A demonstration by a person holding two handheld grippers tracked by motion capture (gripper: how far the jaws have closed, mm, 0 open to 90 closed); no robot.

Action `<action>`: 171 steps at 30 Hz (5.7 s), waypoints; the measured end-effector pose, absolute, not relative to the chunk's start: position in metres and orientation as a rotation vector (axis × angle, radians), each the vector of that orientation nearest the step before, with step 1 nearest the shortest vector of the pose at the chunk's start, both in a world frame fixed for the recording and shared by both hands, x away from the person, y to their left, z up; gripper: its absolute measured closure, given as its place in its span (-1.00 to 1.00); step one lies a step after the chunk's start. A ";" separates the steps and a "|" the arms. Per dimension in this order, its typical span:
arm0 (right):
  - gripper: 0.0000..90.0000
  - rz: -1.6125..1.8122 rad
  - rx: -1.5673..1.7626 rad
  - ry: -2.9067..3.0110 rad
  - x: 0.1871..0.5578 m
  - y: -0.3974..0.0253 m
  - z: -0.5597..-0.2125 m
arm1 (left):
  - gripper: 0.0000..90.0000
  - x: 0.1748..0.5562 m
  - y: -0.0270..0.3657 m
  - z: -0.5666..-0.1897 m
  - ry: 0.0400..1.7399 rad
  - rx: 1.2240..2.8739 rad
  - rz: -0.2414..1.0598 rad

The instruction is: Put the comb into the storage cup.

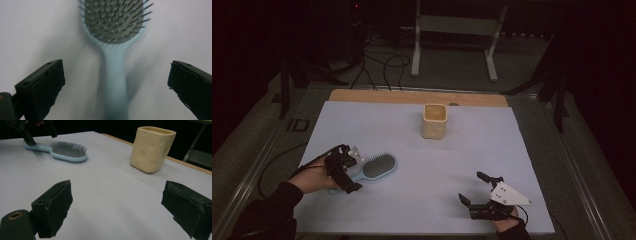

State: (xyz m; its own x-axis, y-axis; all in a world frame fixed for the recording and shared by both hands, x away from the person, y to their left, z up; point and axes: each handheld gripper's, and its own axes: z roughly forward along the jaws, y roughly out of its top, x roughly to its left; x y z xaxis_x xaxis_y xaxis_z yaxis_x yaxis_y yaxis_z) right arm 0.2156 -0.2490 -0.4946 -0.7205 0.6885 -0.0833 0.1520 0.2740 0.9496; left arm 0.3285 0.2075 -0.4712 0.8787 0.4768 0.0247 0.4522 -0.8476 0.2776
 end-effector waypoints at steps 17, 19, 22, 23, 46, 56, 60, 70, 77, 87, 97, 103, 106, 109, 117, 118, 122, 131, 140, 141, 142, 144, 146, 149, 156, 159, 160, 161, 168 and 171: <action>-0.80 1.460 0.753 2.062 0.216 -0.249 -0.495 | -0.47 0.338 0.200 -0.476 0.690 2.869 0.083; -0.80 1.466 0.757 2.058 0.216 -0.249 -0.495 | -0.38 0.338 0.200 -0.477 0.693 2.868 0.069; -0.80 1.460 0.751 2.064 0.216 -0.249 -0.495 | -0.19 0.339 0.197 -0.479 0.691 2.885 0.053; -0.80 1.464 0.754 2.061 0.216 -0.249 -0.495 | -0.14 0.339 0.197 -0.479 0.693 2.886 0.059; -0.80 1.466 0.752 2.062 0.216 -0.249 -0.495 | 0.47 0.348 0.183 -0.484 0.701 2.975 -0.017; -0.80 1.461 0.748 2.067 0.216 -0.248 -0.495 | 0.54 0.348 0.185 -0.487 0.778 2.942 -0.031; -0.80 1.464 0.754 2.067 0.217 -0.248 -0.495 | 0.55 0.344 0.187 -0.488 0.782 2.917 0.009; -0.80 1.465 0.766 2.062 0.218 -0.249 -0.495 | 0.55 0.335 0.193 -0.488 0.789 2.857 0.086; -0.80 1.462 0.768 2.057 0.217 -0.249 -0.495 | 0.56 0.331 0.198 -0.471 0.797 2.746 0.141; -0.80 1.469 0.769 2.056 0.218 -0.249 -0.495 | 0.56 0.334 0.211 -0.442 0.841 2.562 0.216; -0.80 1.469 0.768 2.058 0.218 -0.249 -0.495 | 0.56 0.333 0.207 -0.429 0.844 2.422 0.259; -0.80 1.466 0.763 2.063 0.218 -0.247 -0.495 | 0.55 0.334 0.198 -0.418 0.817 2.370 0.281; -0.80 1.463 0.762 2.066 0.218 -0.247 -0.495 | 0.55 0.335 0.190 -0.413 0.811 2.328 0.293; -0.80 1.464 0.762 2.064 0.218 -0.247 -0.495 | 0.55 0.337 0.182 -0.408 0.791 2.302 0.290; -0.80 1.468 0.764 2.061 0.219 -0.248 -0.495 | 0.55 0.343 0.163 -0.398 0.782 2.247 0.320; -0.80 1.471 0.767 2.060 0.218 -0.248 -0.495 | 0.55 0.346 0.160 -0.396 0.793 2.219 0.333; -0.80 1.470 0.769 2.062 0.218 -0.248 -0.495 | 0.55 0.349 0.154 -0.391 0.789 2.184 0.353; -0.80 1.471 0.767 2.059 0.219 -0.248 -0.495 | 0.55 0.354 0.137 -0.381 0.774 2.149 0.391; -0.80 1.474 0.769 2.054 0.219 -0.248 -0.494 | 0.55 0.363 0.118 -0.373 0.751 2.119 0.406; -0.80 1.476 0.770 2.054 0.219 -0.248 -0.494 | 0.55 0.364 0.116 -0.372 0.744 2.121 0.407; -0.80 1.477 0.768 2.054 0.219 -0.248 -0.494 | 0.55 0.365 0.114 -0.371 0.742 2.118 0.403; -0.80 1.477 0.769 2.053 0.219 -0.248 -0.494 | 0.55 0.368 0.109 -0.370 0.741 2.106 0.405; -0.80 1.481 0.768 2.052 0.219 -0.248 -0.494 | 0.55 0.371 0.105 -0.368 0.735 2.100 0.392; -0.80 1.482 0.761 2.054 0.219 -0.248 -0.494 | 0.55 0.374 0.100 -0.364 0.734 2.082 0.392; -0.80 1.486 0.759 2.053 0.219 -0.248 -0.493 | 0.55 0.382 0.086 -0.359 0.719 2.069 0.393; -0.80 1.486 0.767 2.053 0.219 -0.248 -0.493 | 0.55 0.385 0.079 -0.359 0.709 2.066 0.388; -0.80 1.488 0.768 2.052 0.219 -0.248 -0.493 | 0.55 0.386 0.078 -0.358 0.704 2.066 0.384; -0.80 1.487 0.768 2.053 0.219 -0.248 -0.493 | 0.55 0.387 0.076 -0.358 0.705 2.062 0.386; -0.80 1.485 0.769 2.051 0.219 -0.249 -0.493 | 0.55 0.397 0.060 -0.355 0.698 2.036 0.396; -0.80 1.489 0.771 2.050 0.219 -0.249 -0.493 | 0.55 0.402 0.054 -0.354 0.696 2.025 0.392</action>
State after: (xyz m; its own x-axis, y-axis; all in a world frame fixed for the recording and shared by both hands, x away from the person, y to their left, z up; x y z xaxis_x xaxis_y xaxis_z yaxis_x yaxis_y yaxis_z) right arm 0.2190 -0.2487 -0.4930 -0.7212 0.6902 -0.0584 0.1578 0.2458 0.9564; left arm 0.4018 0.0536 -0.3544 0.7884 0.6152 0.0002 0.3191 -0.4091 0.8549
